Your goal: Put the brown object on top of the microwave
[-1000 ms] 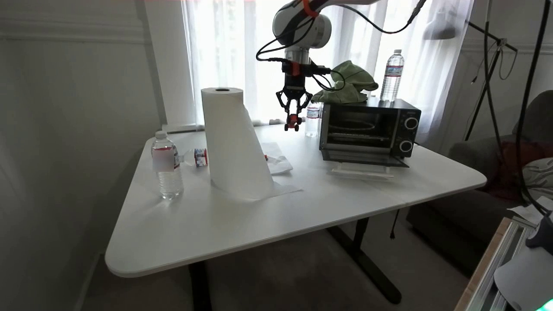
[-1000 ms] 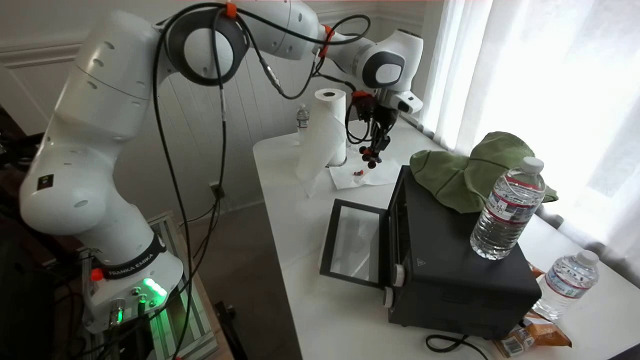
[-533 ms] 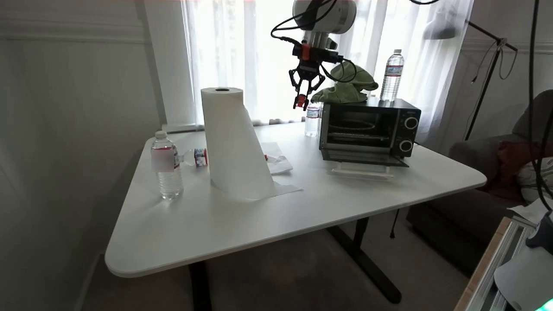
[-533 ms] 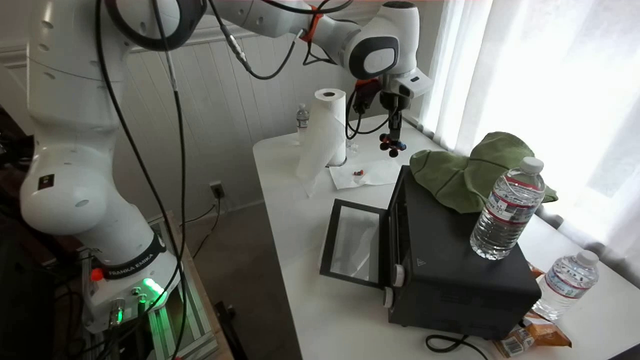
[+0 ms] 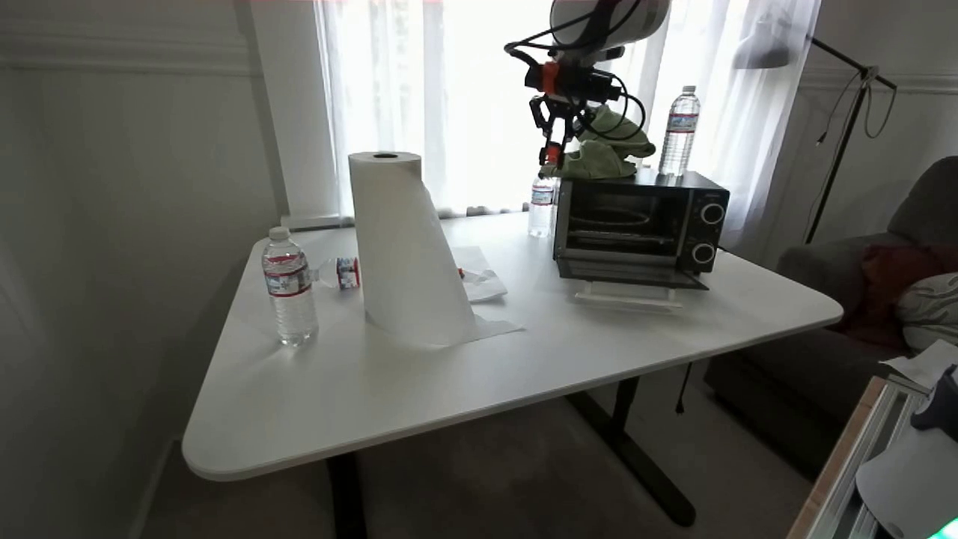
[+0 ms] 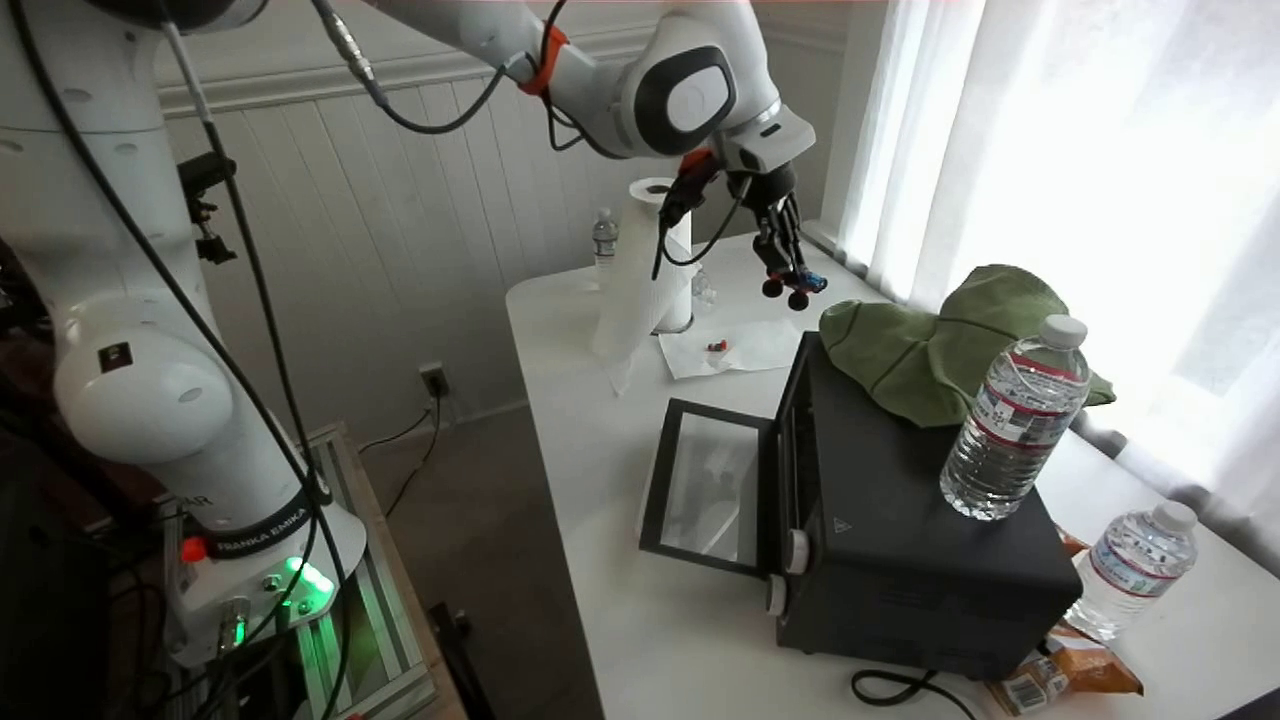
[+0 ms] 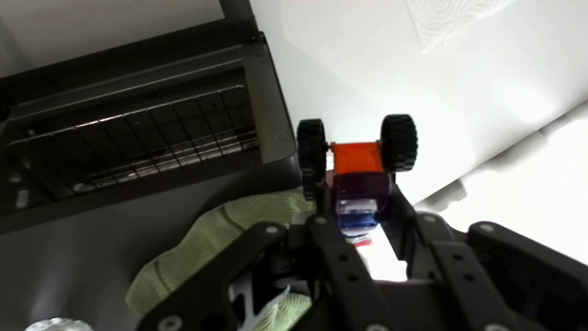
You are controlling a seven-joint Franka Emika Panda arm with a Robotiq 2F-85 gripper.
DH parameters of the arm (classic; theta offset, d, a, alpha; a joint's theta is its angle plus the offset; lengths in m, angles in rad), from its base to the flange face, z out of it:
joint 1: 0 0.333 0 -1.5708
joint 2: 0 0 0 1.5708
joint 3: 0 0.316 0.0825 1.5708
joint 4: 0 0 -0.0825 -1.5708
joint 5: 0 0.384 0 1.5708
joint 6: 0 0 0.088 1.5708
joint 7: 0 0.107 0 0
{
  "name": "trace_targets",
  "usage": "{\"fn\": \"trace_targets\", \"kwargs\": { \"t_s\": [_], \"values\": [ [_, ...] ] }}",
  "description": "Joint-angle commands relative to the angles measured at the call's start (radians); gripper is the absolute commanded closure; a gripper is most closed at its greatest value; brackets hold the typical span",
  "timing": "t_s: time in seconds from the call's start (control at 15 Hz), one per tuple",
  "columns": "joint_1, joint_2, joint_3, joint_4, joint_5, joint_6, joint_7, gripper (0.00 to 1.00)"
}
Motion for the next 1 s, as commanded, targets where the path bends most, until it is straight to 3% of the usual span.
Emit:
{"fn": "trace_targets", "kwargs": {
  "t_s": [0.0,0.07,0.2,0.27,0.47,0.6,0.93],
  "values": [
    [0.155,-0.191,-0.148,-0.217,-0.275,0.051,0.269,0.92],
    [0.188,-0.226,-0.179,-0.239,-0.357,0.023,0.344,0.92],
    [0.203,-0.321,-0.178,-0.302,-0.517,-0.052,0.497,0.92],
    [0.069,-0.367,-0.033,-0.332,-0.588,-0.098,0.571,0.92],
    [-0.033,-0.448,0.084,-0.390,-0.568,-0.203,0.613,0.92],
    [-0.093,-0.475,0.128,-0.408,-0.524,-0.212,0.588,0.92],
    [-0.215,-0.446,0.143,-0.376,-0.486,-0.163,0.594,0.92]
  ]
}}
